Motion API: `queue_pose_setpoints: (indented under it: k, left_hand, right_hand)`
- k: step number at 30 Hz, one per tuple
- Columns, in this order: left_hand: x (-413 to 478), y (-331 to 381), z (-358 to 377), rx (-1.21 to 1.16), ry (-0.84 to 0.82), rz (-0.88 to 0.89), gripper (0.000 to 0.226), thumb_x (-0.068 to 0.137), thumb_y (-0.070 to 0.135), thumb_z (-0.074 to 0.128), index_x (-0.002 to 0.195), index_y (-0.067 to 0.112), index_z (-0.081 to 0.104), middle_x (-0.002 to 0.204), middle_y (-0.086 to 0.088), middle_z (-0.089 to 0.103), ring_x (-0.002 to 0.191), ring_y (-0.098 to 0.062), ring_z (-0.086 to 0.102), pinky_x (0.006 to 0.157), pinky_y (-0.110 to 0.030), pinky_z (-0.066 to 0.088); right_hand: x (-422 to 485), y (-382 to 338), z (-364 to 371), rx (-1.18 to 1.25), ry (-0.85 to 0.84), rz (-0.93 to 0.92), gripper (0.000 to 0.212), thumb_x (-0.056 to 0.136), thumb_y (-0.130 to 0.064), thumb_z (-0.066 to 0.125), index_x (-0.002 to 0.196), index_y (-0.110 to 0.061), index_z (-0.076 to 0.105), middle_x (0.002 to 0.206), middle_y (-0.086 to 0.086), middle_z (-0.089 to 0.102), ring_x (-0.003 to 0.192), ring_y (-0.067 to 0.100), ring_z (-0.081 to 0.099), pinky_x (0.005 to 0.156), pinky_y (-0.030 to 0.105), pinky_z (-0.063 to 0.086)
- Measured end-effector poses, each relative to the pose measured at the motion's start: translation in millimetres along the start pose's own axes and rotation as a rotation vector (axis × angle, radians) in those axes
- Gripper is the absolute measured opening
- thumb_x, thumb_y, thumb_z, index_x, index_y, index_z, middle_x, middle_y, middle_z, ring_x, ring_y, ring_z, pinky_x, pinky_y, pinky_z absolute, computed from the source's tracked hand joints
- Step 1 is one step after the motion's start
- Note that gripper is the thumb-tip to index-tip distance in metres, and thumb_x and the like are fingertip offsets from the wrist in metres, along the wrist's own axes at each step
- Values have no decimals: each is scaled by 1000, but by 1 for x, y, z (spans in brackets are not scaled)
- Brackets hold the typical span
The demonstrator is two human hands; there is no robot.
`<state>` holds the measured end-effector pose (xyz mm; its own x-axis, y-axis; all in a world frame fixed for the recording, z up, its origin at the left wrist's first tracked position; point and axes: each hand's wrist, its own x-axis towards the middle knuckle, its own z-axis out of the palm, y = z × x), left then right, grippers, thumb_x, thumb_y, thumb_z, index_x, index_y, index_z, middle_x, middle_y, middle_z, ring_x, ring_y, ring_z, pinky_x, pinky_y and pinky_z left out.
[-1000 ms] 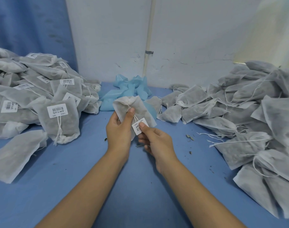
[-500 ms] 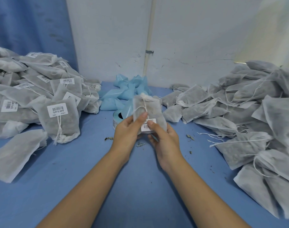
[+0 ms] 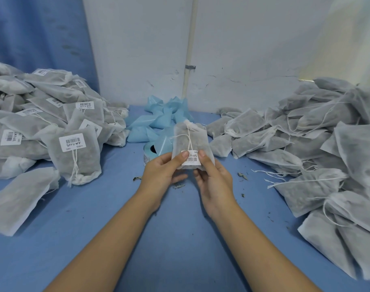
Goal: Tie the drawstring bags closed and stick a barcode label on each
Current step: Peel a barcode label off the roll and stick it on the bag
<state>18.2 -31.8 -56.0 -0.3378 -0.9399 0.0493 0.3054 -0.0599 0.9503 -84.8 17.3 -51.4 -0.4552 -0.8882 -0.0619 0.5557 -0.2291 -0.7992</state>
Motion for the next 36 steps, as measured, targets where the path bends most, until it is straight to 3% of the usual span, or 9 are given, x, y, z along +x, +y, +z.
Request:
queue_pose_setpoints:
  k: [4,7,9,11,13,19,24,31,36]
  left_hand:
    - [-5,2,1,238,26,59,30,88,36,63,80,7,68,49,-3,57,39,-10,48,41,-20,41]
    - [-3,10,3,91,136,97,26,90,29,62,72,9,60,46,0,54,37,-9,44,41,-20,35]
    - [3,23,1,-223,121,149,13,94,22,57,95,10,63,72,3,71,63,-6,65,58,-20,50]
    - [9,34,-3,-559,41,165,38,95,18,54,131,10,48,110,10,69,105,-5,64,82,-28,56]
    - [10,40,-8,-683,3,151,55,94,15,54,144,9,33,123,13,63,113,-5,60,87,-35,55]
    - [2,27,0,-354,-117,75,44,96,17,50,138,9,42,118,8,68,110,-10,63,84,-30,53]
    - [0,20,7,-149,-153,74,26,95,25,52,119,18,58,109,4,72,99,-17,69,81,-28,46]
    - [4,16,6,-125,-105,30,23,96,27,52,115,17,61,101,1,74,84,-15,71,66,-19,48]
    - [5,16,7,-113,-79,3,19,97,22,50,109,16,63,92,0,75,74,-12,70,68,-24,47]
  right_hand:
    - [3,2,-2,-41,4,25,9,87,-18,67,94,-13,67,82,-1,71,73,7,66,65,19,51]
    - [5,1,-4,-62,20,58,14,83,-26,70,93,-17,66,80,-6,71,72,7,63,65,20,49]
    - [7,1,-6,-47,41,81,19,81,-28,72,95,-15,68,80,-6,71,71,8,63,62,19,50]
    - [8,1,-8,-31,48,91,19,82,-26,73,96,-14,69,81,-5,72,71,8,63,62,19,51]
    - [9,2,-9,-17,43,92,16,83,-20,71,97,-12,69,81,-4,71,72,9,63,62,19,52]
    - [12,4,-10,-19,96,33,11,88,-5,64,94,-14,67,83,0,66,71,13,61,59,18,51]
    - [28,-11,-18,-103,161,-20,45,92,4,47,130,-19,51,99,1,55,90,19,61,71,21,52]
    - [48,-21,-27,94,125,83,46,101,-5,41,146,-11,34,124,4,43,109,30,60,73,31,53]
    - [51,-20,-28,172,199,55,38,100,-1,39,138,1,42,132,10,48,123,27,53,93,34,47]
